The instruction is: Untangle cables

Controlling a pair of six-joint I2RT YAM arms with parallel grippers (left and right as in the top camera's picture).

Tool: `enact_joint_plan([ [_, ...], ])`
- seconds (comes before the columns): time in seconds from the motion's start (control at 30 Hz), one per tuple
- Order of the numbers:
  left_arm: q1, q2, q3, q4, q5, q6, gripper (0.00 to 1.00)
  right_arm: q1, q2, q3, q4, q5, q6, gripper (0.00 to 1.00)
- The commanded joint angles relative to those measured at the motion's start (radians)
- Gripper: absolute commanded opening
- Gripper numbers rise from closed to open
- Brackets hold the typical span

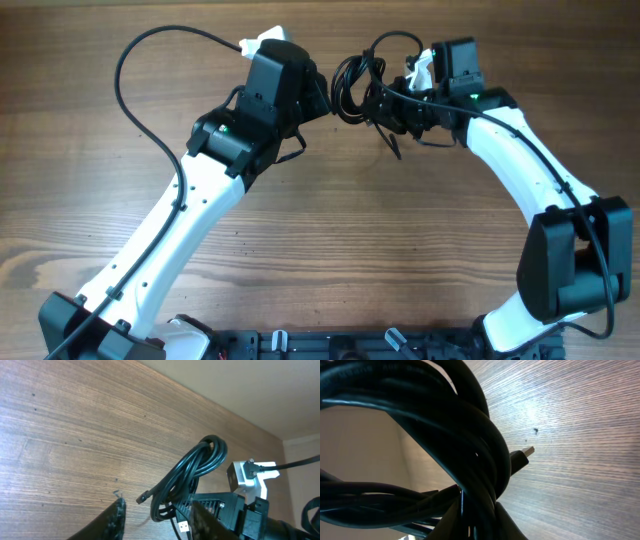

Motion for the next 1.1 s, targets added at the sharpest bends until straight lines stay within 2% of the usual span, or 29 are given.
enact_joint_plan([
  [0.0,-0.003,0.024,0.008,0.005,0.029,0.003,0.47,0.002,0.004,0.063,-0.017,-0.083,-0.021,0.04],
  [0.27,-0.003,0.042,0.008,0.061,0.137,0.111,0.43,0.003,0.004,0.146,-0.148,-0.022,-0.040,0.04],
  [0.63,-0.049,0.109,0.008,0.129,0.132,0.098,0.40,0.008,0.004,0.175,-0.168,-0.022,-0.047,0.04],
  [0.83,-0.055,0.130,0.008,0.234,0.137,0.069,0.40,0.013,0.004,0.175,-0.164,-0.006,-0.049,0.04],
  [1.07,-0.055,0.172,0.008,0.210,0.132,0.070,0.37,0.016,0.004,0.175,-0.162,-0.010,-0.050,0.04],
])
